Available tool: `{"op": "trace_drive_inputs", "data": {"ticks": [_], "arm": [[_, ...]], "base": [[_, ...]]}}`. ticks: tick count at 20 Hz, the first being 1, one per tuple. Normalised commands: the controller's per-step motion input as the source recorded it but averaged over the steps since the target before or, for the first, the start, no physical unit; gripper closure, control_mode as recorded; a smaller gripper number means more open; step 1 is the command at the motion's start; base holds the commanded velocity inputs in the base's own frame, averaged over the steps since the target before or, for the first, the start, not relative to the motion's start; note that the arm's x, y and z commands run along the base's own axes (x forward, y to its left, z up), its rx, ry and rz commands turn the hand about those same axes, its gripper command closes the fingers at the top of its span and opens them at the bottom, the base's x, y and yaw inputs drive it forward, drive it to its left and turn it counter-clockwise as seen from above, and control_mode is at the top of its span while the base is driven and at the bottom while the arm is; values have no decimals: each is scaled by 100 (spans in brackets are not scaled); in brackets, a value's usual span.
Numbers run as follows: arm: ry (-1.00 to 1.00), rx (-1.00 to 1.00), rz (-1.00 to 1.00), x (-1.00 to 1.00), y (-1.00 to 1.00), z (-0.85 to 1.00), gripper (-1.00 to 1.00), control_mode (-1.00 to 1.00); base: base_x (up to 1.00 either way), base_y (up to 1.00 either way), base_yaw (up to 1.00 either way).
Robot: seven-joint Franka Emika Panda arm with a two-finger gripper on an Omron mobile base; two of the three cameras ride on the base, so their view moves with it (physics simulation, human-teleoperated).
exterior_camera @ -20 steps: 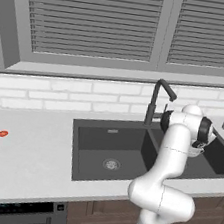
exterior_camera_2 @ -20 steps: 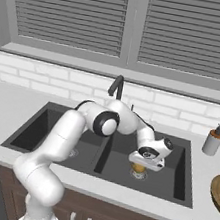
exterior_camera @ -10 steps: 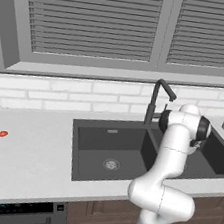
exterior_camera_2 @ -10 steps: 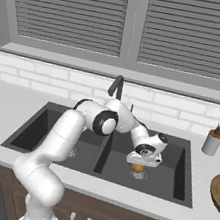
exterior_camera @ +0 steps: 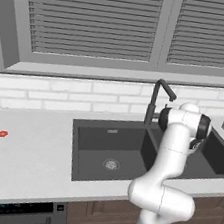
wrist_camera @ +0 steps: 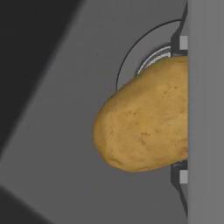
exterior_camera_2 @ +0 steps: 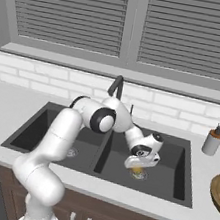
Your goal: Pick the potato from the sink and place it in the bowl. Then pick the bowl and place it in the microwave. Then close the microwave door and press the start button.
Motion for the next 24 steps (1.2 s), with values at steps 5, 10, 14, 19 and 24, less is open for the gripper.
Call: {"op": "trace_drive_inputs", "data": {"ticks": [5,10,14,19,24], "arm": [[-5,8,4,-64,-9,9,100,-100],[-19,18,0,-25,-19,66,100,-100],[-19,20,0,-13,-15,76,100,-100],[-15,16,-2,-60,-18,84,100,-100],[-16,11,-11,-79,3,98,100,-100]], "base": [[0,0,0],[0,0,0],[0,0,0],[0,0,0],[0,0,0]]}}
